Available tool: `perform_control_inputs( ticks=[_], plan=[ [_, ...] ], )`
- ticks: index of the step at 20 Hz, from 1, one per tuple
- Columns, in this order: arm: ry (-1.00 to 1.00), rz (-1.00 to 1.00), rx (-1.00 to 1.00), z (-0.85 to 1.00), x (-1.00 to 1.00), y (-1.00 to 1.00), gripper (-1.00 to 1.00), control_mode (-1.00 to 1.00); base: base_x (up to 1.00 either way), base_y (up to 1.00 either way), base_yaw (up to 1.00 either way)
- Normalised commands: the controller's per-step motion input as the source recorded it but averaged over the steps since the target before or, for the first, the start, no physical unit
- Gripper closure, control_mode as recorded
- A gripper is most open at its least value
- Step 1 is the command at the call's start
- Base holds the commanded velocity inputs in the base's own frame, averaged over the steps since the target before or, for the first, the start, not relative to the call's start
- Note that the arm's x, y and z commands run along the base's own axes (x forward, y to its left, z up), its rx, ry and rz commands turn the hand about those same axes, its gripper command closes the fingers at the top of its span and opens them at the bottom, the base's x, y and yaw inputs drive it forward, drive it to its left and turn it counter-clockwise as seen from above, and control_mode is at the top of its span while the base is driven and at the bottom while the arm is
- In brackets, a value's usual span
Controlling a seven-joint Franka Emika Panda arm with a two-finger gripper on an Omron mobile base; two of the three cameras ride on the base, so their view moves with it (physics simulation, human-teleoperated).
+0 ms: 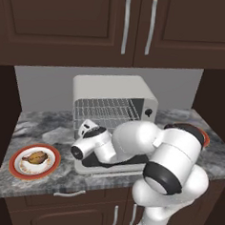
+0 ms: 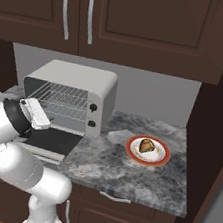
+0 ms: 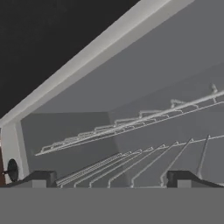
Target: Open the toaster oven door. Place the bread on the top rack in the toaster oven and place the chicken drumstick on the bottom rack.
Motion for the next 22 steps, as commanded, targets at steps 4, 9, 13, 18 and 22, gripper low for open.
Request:
perform_control_inputs(
  ticks=[4, 9, 13, 18, 22],
  plan=[
    [0.00, 0.03, 0.00, -0.14, 0.00, 0.00, -1.00, -1.00, 0.00, 0.00, 0.00],
    [-0.01, 0.02, 0.03, -0.05, 0.03, 0.00, -1.00, -1.00, 0.00, 0.00, 0.00],
    [0.00, 0.03, 0.06, -0.11, 0.13, 0.00, -1.00, -1.00, 0.00, 0.00, 0.00],
    [0.00, 0.04, 0.07, -0.11, 0.10, 0.00, -1.00, -1.00, 0.00, 0.00, 0.00],
    [0.00, 0.05, 0.06, -0.10, 0.15, 0.00, -1.00, -1.00, 0.00, 0.00, 0.00]
  ],
)
